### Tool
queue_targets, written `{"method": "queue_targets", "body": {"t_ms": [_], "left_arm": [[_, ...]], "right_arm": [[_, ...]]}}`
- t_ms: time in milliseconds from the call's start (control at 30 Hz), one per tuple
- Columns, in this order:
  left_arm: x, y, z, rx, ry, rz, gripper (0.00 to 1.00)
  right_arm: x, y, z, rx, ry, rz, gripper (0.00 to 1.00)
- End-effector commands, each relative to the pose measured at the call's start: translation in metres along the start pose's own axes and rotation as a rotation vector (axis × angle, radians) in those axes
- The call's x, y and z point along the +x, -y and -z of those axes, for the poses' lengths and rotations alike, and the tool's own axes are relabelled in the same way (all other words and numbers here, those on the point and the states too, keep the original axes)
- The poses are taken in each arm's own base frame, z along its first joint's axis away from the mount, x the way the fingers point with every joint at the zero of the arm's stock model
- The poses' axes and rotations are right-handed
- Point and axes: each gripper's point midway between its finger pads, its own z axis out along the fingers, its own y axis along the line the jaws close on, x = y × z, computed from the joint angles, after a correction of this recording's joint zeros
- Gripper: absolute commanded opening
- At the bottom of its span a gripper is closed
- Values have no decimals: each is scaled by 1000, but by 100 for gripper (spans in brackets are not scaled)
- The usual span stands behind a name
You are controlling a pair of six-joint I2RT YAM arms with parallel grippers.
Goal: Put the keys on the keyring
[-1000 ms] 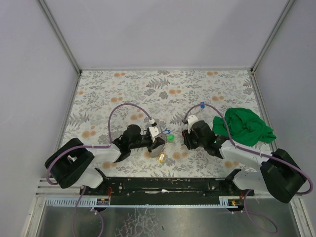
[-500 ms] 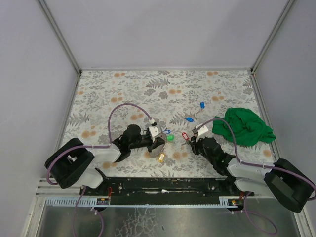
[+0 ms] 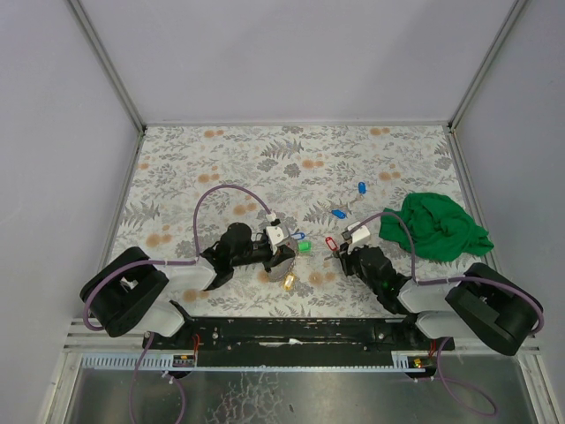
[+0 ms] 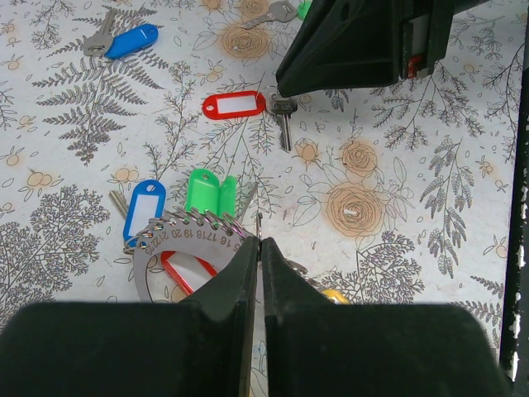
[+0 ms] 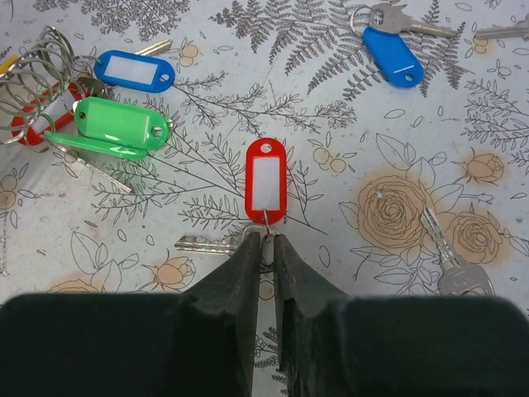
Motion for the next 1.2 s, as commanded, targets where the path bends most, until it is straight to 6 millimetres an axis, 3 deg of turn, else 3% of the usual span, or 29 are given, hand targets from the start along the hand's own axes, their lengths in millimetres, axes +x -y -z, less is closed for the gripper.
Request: {"method": "queue_targets", "body": {"t_ms": [0, 533, 800, 1033, 1167], "left_arm": [[-31, -3, -4, -10, 96, -45, 0], [-31, -2, -3, -9, 95, -46, 0], [-31, -3, -2, -12, 96, -48, 0], [-31, -2, -2, -12, 95, -50, 0], [-32, -2, -2, -11, 97, -50, 0]], "right_arm": [[-26, -8, -9, -15, 80, -14, 18], [-24, -9, -17, -10, 67, -3, 13], [-23, -8, -17, 1, 39, -12, 2], [-18, -12, -7, 22, -194, -29, 0], [-36, -16, 7, 32, -321, -46, 0]]}}
